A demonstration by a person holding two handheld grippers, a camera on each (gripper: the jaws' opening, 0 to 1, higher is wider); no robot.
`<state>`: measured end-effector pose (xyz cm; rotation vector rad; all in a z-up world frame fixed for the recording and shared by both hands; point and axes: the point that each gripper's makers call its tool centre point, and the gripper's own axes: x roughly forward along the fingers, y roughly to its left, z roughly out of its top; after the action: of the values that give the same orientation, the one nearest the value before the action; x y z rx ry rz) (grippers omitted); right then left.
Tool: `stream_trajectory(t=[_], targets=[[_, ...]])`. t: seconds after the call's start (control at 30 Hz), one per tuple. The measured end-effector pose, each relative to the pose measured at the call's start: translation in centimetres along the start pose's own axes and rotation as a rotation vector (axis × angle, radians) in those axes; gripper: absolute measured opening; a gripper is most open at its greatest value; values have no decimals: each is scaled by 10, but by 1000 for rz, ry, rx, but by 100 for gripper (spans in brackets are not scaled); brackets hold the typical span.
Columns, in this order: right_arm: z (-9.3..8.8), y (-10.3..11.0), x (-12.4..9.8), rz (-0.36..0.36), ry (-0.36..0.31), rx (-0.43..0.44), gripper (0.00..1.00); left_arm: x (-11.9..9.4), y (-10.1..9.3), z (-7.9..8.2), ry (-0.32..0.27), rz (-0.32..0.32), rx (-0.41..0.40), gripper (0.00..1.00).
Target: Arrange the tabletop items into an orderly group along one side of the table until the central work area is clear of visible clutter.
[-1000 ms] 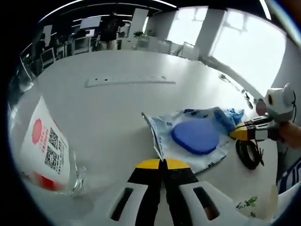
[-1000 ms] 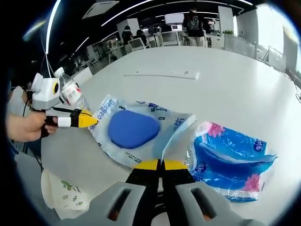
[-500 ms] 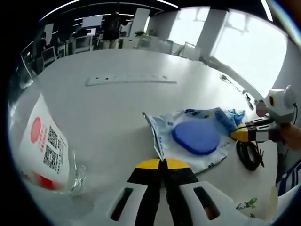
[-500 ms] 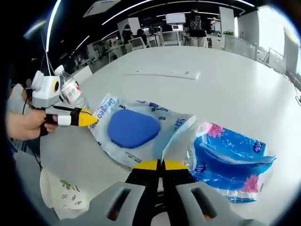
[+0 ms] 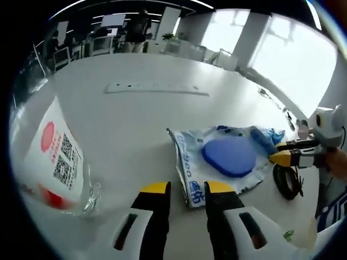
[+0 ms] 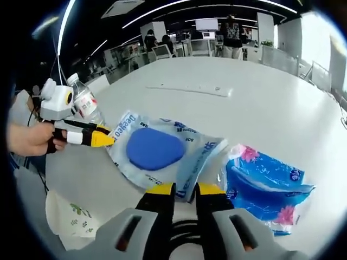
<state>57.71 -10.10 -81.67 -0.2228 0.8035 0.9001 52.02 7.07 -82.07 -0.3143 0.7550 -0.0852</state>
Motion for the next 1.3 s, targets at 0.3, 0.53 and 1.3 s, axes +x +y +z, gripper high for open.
stream_trajectory(t=[0.3,0.53,1.3], targets=[[-2,6,-7,-13,-4,-26,24,-9,-8,6,-27,-24,0,29],[7,5,-15,-30,-20,-33,30,-17,-9,3,-25,-30,6,30],[7,22,-40,-12,-78,-53,55,-51,-22,-10,-11,-107,34,79]])
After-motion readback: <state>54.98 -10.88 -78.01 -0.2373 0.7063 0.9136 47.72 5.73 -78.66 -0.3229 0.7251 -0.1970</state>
